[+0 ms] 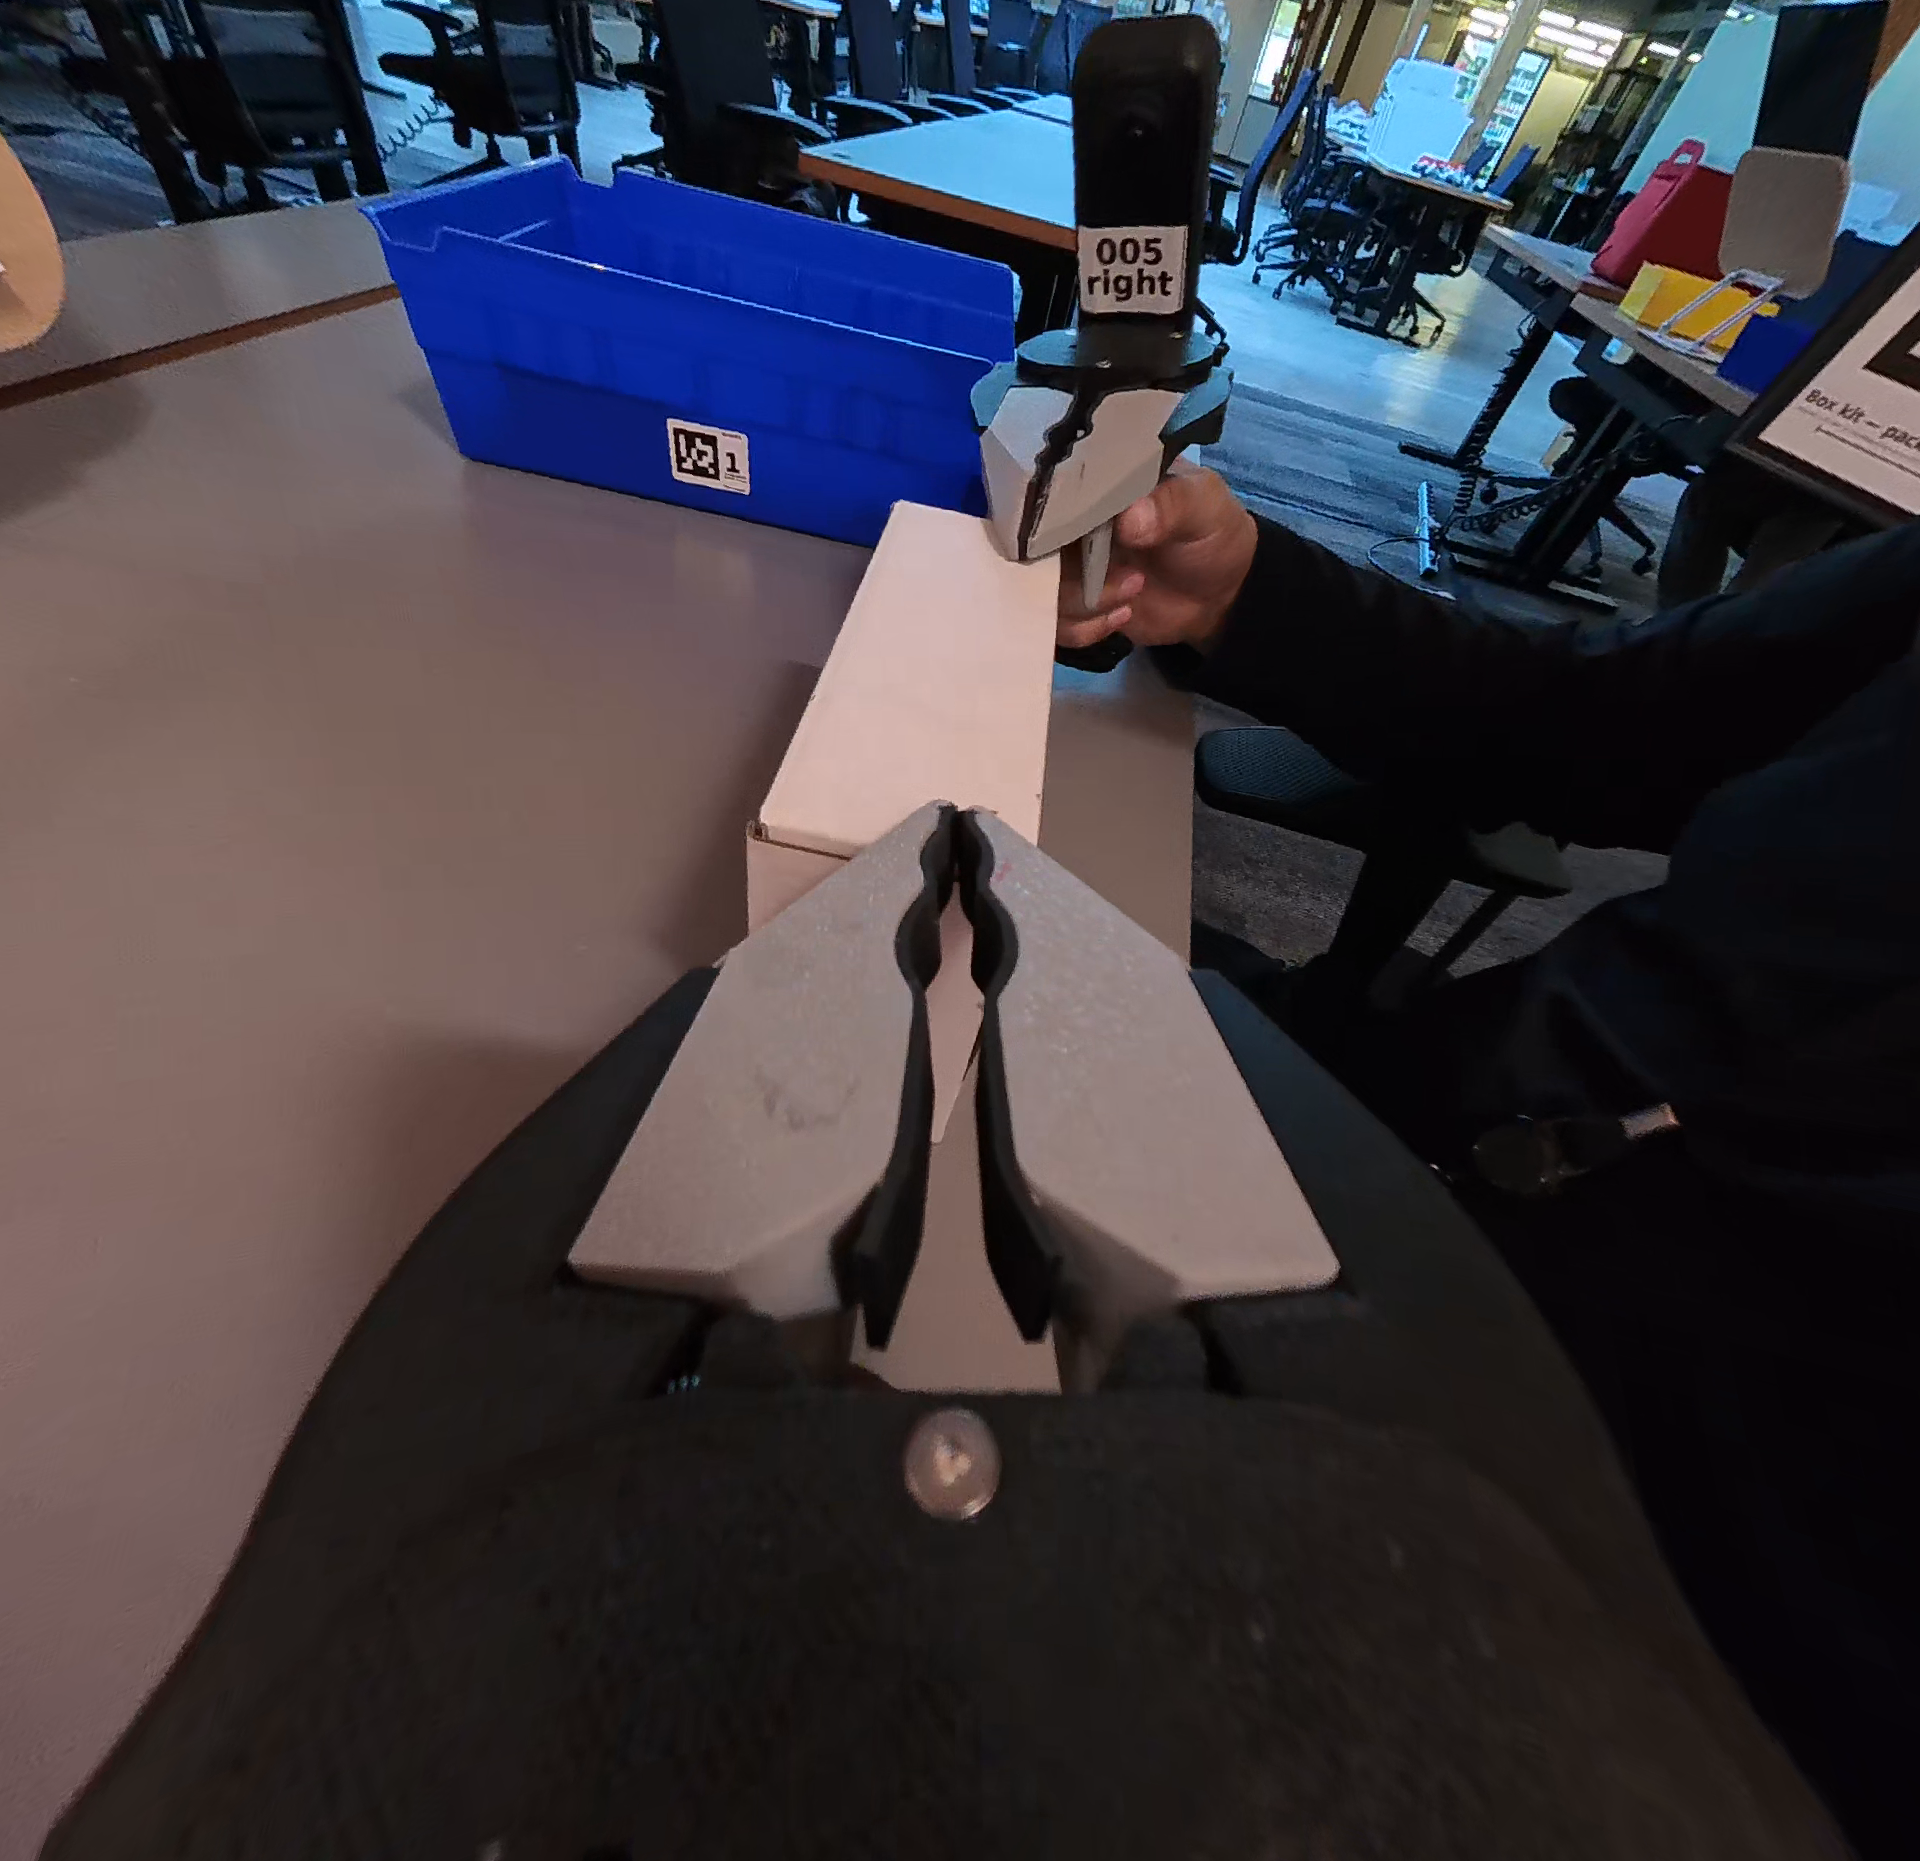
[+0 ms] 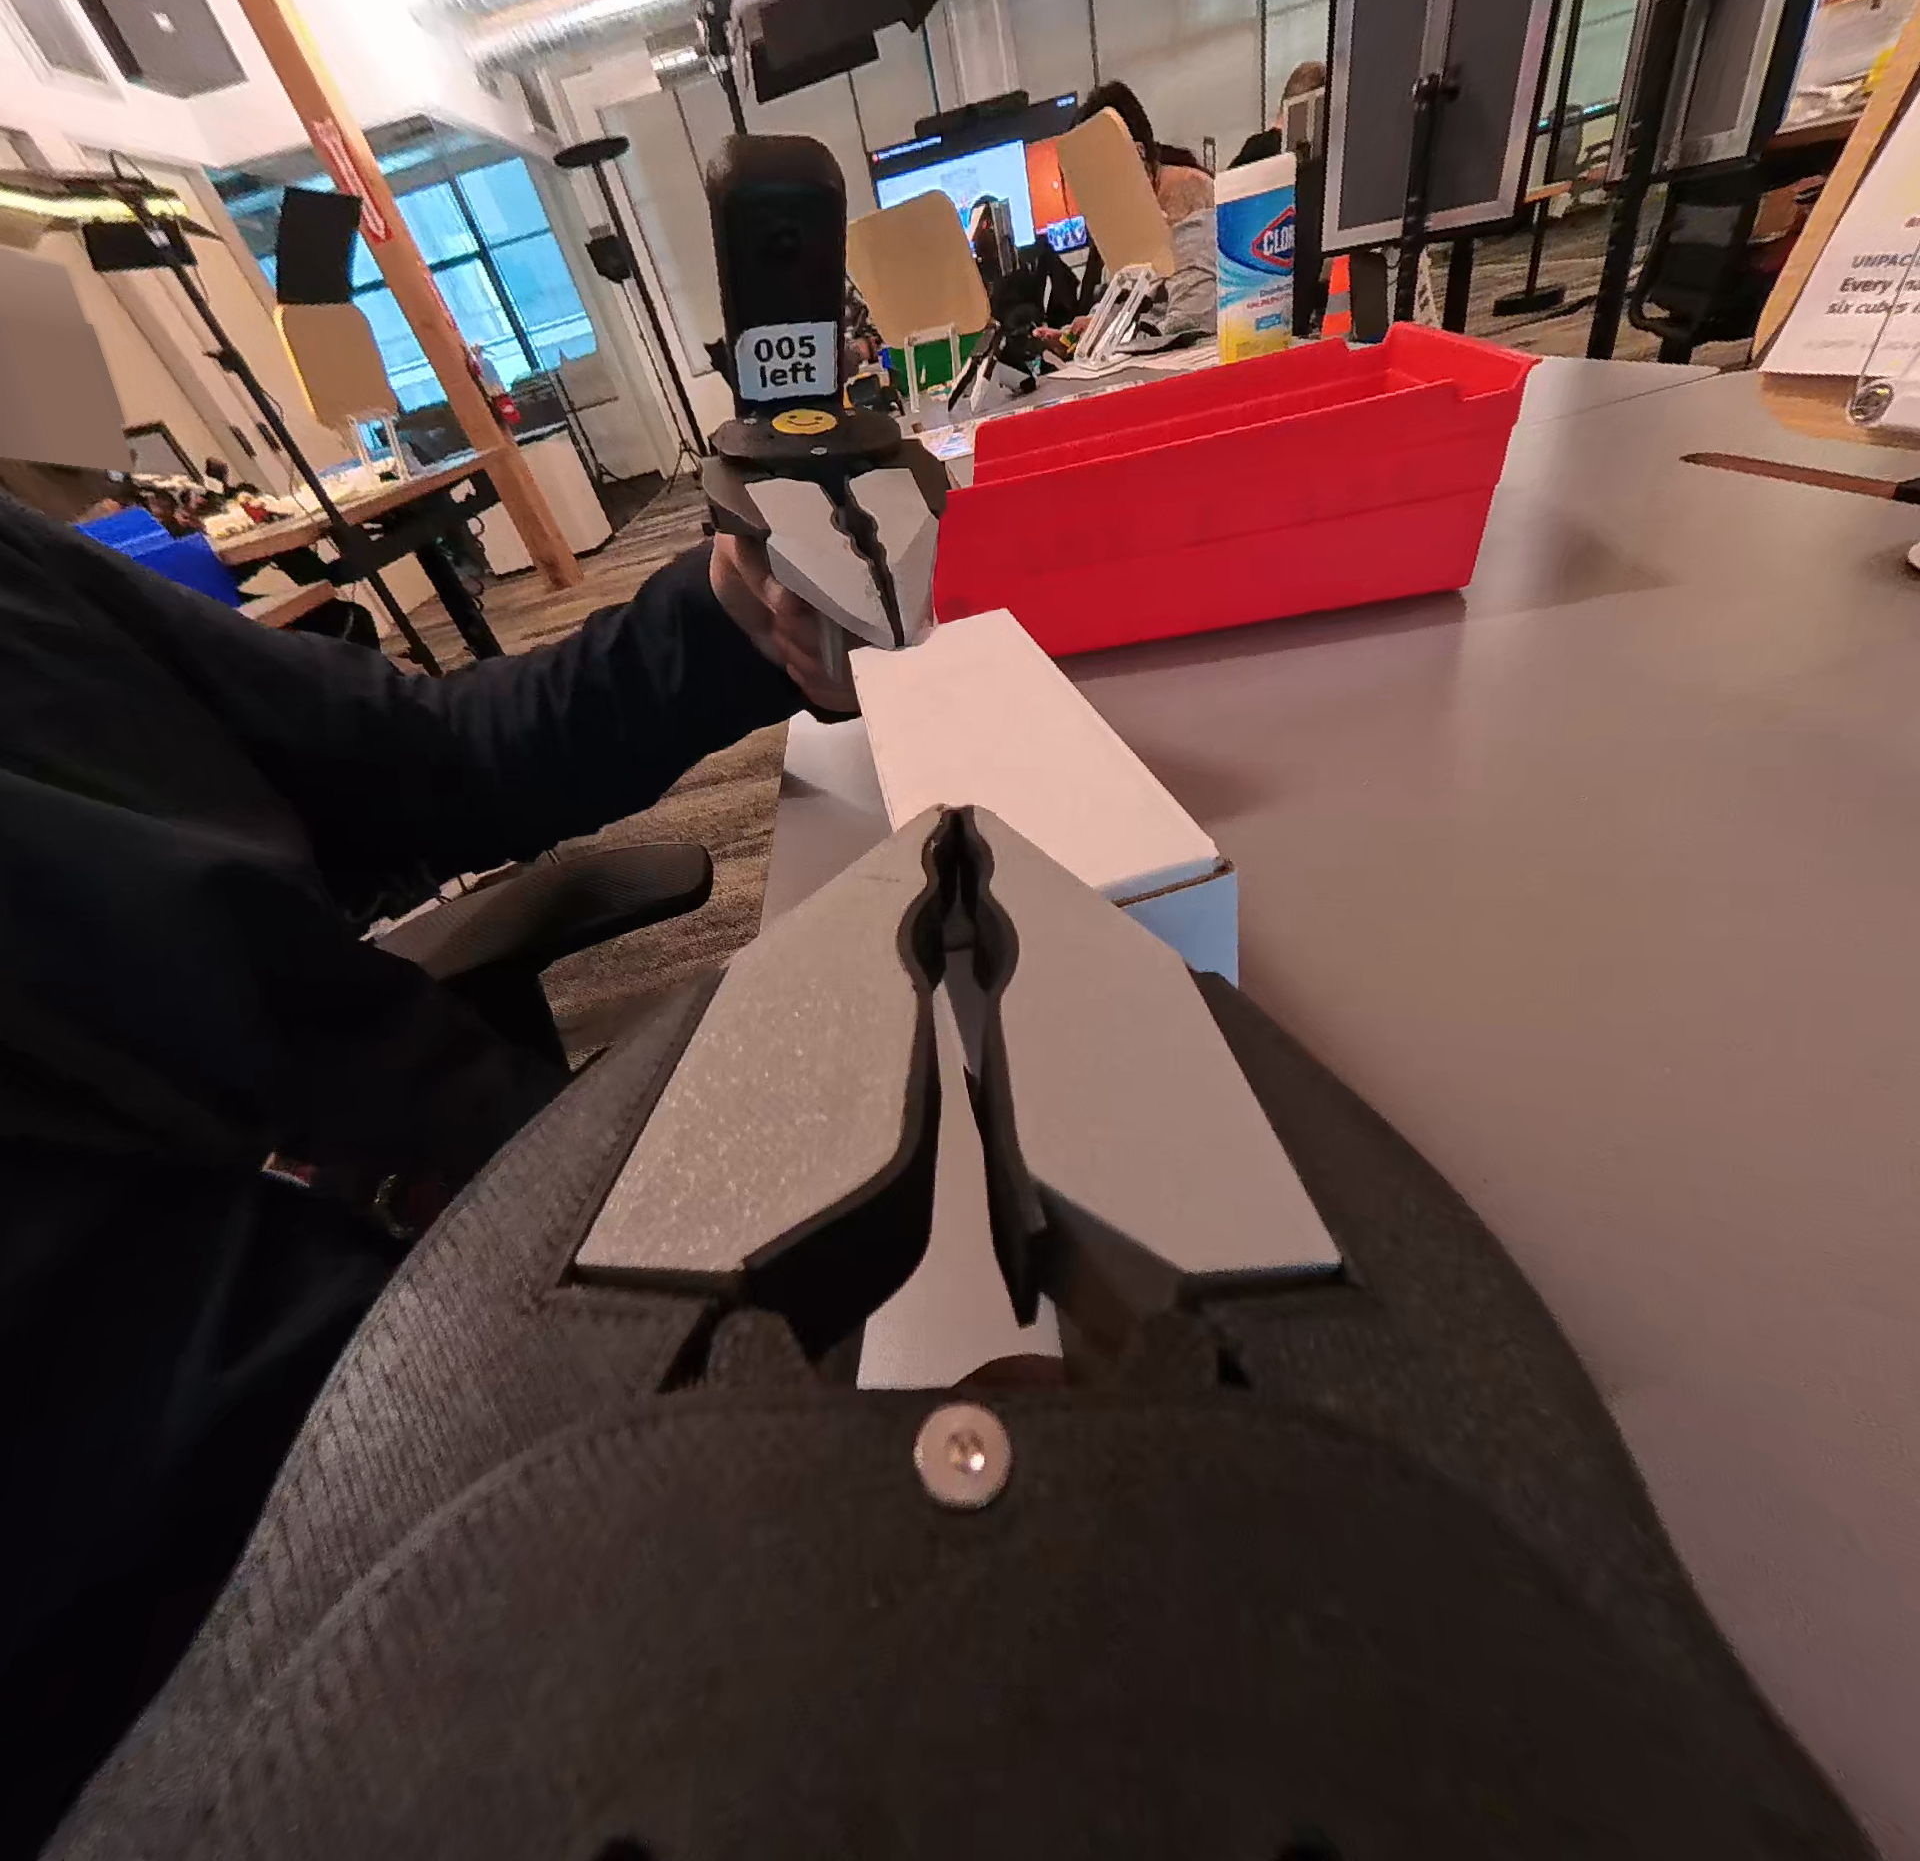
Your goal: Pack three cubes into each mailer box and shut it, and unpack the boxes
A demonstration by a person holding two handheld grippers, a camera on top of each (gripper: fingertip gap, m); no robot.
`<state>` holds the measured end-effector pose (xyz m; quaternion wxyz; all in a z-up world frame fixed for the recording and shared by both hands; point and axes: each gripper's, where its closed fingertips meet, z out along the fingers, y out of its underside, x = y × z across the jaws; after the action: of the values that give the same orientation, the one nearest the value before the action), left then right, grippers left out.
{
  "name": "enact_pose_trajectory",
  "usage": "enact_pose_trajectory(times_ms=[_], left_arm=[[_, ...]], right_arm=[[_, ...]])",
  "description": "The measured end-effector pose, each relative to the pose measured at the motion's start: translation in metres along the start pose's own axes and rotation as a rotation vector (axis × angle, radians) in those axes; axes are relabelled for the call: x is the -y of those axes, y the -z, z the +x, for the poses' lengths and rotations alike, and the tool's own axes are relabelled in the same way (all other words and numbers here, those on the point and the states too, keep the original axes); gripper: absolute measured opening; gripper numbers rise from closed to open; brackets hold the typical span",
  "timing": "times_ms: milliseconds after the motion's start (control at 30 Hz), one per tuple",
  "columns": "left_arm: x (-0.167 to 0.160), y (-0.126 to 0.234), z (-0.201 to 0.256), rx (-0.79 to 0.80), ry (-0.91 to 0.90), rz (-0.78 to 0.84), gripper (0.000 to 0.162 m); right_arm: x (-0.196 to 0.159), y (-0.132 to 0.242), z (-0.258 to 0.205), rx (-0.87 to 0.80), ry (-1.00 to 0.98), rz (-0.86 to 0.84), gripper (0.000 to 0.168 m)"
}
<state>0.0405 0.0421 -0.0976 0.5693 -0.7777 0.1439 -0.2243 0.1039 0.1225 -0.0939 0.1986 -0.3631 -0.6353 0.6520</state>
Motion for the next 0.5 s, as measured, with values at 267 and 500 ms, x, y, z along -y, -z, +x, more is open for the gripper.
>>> enact_pose_trajectory(times_ms=[267, 500], left_arm=[[0.002, 0.0, 0.001, 0.025, 0.006, 0.039, 0.0], [0.009, 0.009, -0.005, 0.141, -0.055, 0.065, 0.0]], right_arm=[[0.025, 0.013, -0.003, -0.112, 0.127, -0.103, 0.0], [0.037, 0.0, -0.012, -0.249, 0.282, -0.525, 0.094]])
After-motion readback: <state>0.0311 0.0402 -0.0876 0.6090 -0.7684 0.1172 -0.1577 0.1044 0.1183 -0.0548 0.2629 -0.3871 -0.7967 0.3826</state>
